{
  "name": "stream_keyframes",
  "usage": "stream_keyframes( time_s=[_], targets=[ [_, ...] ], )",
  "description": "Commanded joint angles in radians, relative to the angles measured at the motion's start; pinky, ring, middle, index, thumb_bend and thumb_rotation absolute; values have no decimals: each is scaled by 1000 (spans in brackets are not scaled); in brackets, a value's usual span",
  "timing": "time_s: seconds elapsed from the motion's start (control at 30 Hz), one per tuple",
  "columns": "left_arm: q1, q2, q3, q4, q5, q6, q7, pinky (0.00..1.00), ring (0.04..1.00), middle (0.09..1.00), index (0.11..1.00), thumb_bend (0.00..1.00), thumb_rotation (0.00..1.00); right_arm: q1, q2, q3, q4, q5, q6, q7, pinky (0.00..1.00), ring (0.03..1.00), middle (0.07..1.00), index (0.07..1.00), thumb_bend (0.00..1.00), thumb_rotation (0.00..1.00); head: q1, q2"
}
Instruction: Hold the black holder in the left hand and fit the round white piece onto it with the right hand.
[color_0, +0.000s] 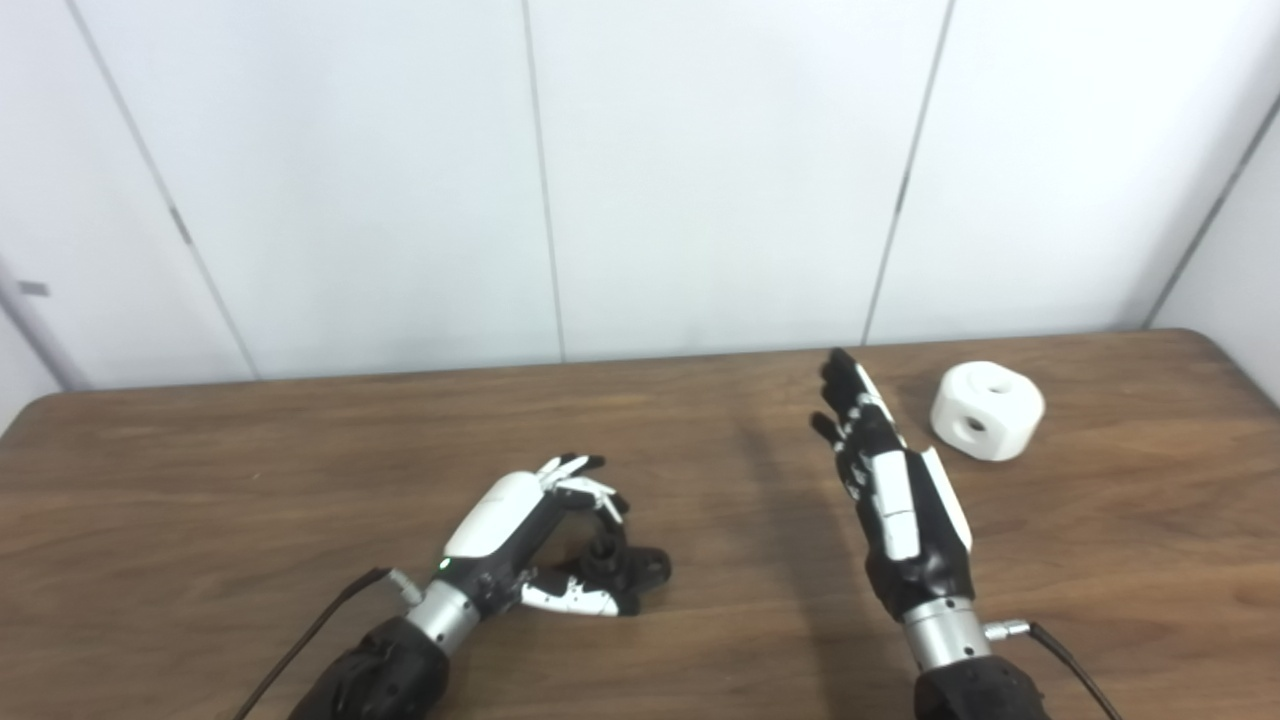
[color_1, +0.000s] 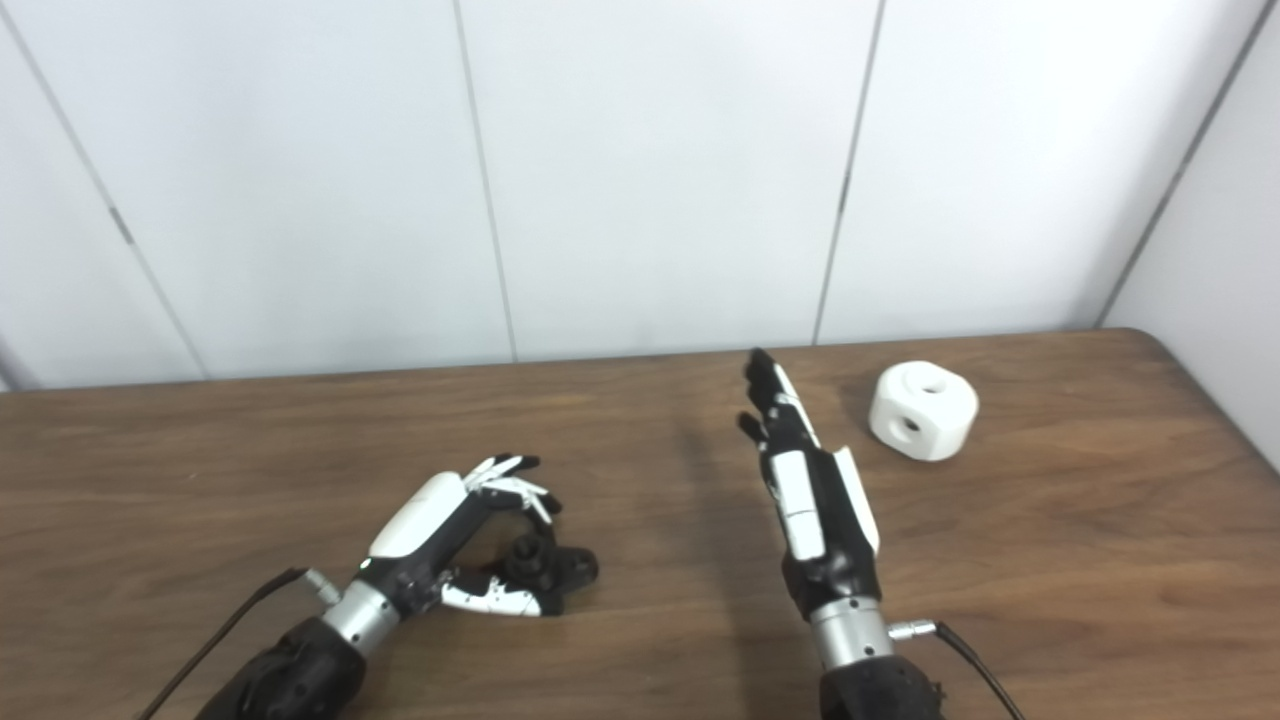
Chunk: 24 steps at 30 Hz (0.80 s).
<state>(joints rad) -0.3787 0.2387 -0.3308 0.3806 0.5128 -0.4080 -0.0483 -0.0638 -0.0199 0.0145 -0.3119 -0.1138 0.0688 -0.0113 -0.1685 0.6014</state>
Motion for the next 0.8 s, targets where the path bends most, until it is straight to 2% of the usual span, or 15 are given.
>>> stream_keyframes(
  time_s=[0.0,0.07,0.27,0.37,0.5,0.67,0.77],
  targets=[
    [43,-27,-10,28,-23,-30,11,1000,938,722,481,523,52,-30,-19,-7,-70,-99,-6,-31,844,918,915,877,499,638,-1,-1],
    [42,-27,-10,34,-23,-37,13,1000,940,721,481,523,52,-34,-36,-19,-102,-146,-2,-40,797,879,885,842,530,473,-1,-3],
    [41,-36,-2,39,-40,-26,3,1000,942,724,481,523,52,-61,-94,-77,-168,-208,5,-55,748,839,847,807,600,353,-9,-13],
    [41,-41,2,53,-45,-34,5,1000,944,726,481,523,51,-78,-120,-129,-176,-175,6,-60,750,837,840,794,626,334,-17,-22],
    [42,-40,0,57,-41,-38,6,1000,942,726,481,522,51,-98,-159,-188,-159,-182,-18,-80,695,825,829,774,621,290,-31,-28],
    [39,-32,-7,67,-31,-54,17,1000,939,722,481,522,51,-122,-222,-235,-138,-219,-33,-103,714,825,823,769,617,289,-40,-27],
    [36,-22,-16,71,-15,-59,22,1000,933,717,481,522,51,-130,-243,-249,-137,-218,-37,-104,678,806,807,757,603,266,-44,-26]
  ],
)
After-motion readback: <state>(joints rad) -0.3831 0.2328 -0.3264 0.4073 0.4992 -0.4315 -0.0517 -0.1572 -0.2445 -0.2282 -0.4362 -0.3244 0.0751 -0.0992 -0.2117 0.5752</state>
